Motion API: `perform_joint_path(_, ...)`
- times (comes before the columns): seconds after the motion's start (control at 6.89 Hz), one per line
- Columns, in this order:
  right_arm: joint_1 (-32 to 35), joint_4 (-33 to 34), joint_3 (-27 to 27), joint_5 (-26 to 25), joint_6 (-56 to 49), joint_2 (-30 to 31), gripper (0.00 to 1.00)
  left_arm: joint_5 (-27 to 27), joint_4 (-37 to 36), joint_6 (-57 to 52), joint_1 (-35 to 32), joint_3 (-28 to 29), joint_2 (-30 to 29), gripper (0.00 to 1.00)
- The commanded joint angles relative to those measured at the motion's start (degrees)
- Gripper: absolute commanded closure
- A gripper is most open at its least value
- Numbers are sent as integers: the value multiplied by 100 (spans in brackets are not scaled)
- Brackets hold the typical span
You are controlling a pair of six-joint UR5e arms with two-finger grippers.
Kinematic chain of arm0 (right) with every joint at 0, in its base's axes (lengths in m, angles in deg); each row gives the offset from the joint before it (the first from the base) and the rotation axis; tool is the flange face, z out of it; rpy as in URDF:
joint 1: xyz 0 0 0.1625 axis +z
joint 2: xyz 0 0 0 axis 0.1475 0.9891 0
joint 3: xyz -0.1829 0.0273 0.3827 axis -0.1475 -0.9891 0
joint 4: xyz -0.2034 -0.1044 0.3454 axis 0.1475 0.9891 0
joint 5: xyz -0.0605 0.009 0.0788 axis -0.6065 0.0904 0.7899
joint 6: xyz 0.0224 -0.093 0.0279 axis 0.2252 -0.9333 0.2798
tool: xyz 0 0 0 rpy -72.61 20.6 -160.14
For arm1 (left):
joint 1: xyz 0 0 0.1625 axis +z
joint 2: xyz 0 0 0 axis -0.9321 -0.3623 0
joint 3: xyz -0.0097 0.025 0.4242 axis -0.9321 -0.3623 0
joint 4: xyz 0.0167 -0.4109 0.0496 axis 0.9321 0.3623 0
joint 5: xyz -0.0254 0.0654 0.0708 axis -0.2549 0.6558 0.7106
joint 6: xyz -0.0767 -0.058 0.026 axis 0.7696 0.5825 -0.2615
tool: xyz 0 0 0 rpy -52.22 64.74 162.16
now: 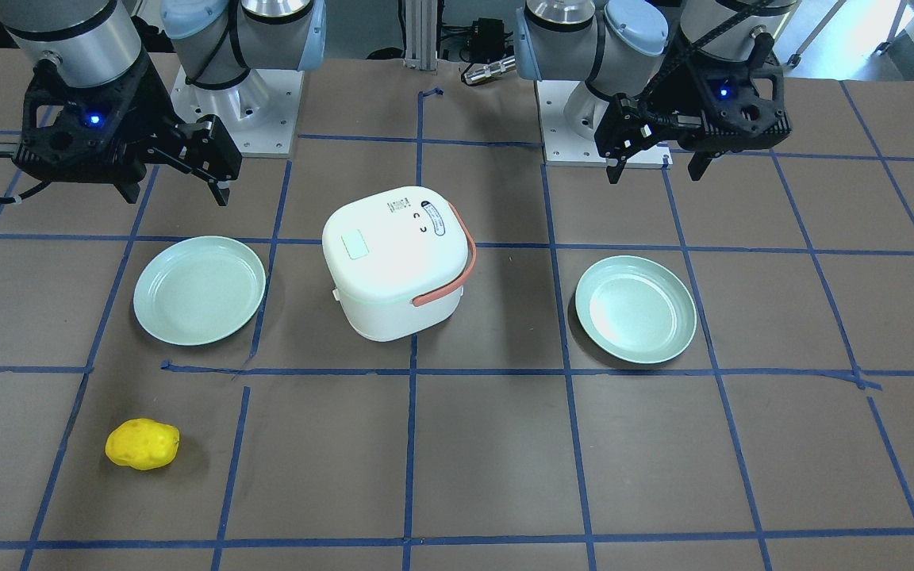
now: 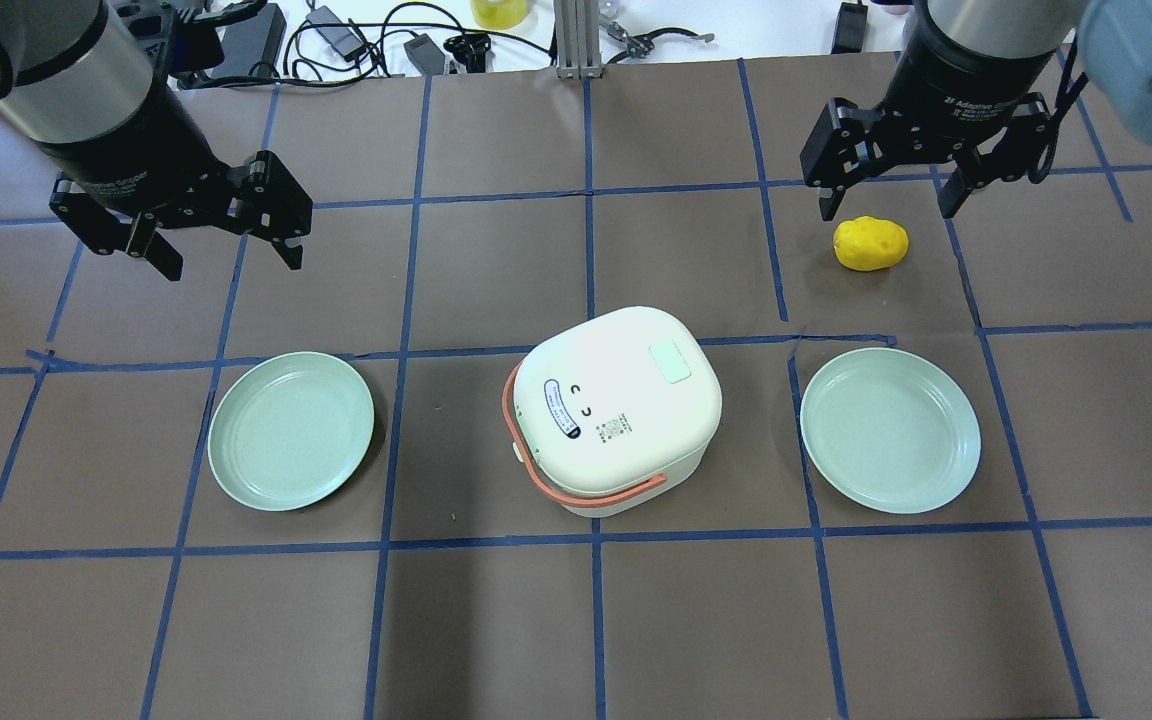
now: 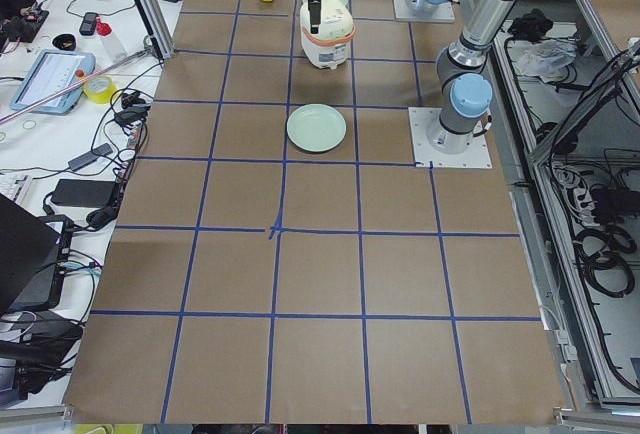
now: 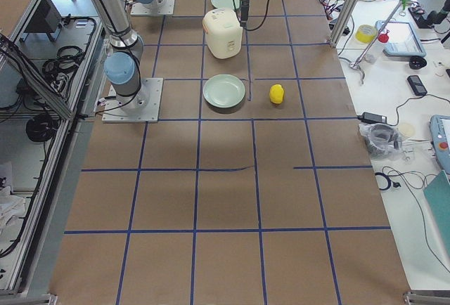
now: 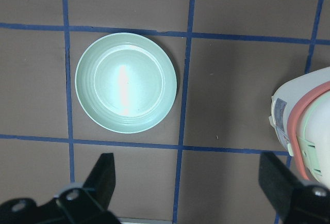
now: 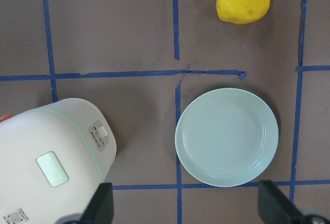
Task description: Press rice cooker button
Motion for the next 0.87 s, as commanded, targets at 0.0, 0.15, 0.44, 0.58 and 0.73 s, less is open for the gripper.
perform_joint_path(0.0,0,-2,0,-9,7,9,0,0,0,0,0,0,0,0)
perform_joint_path(0.15,0,-2,0,-9,7,9,0,0,0,0,0,0,0,0)
perform_joint_path(0.44,0,7,-9,61,-2,9,0,0,0,0,0,0,0,0)
perform_joint_path(0.58,0,7,-9,17,7,9,0,0,0,0,0,0,0,0)
perform_joint_path(0.73,9,7,-18,34,-2,9,0,0,0,0,0,0,0,0)
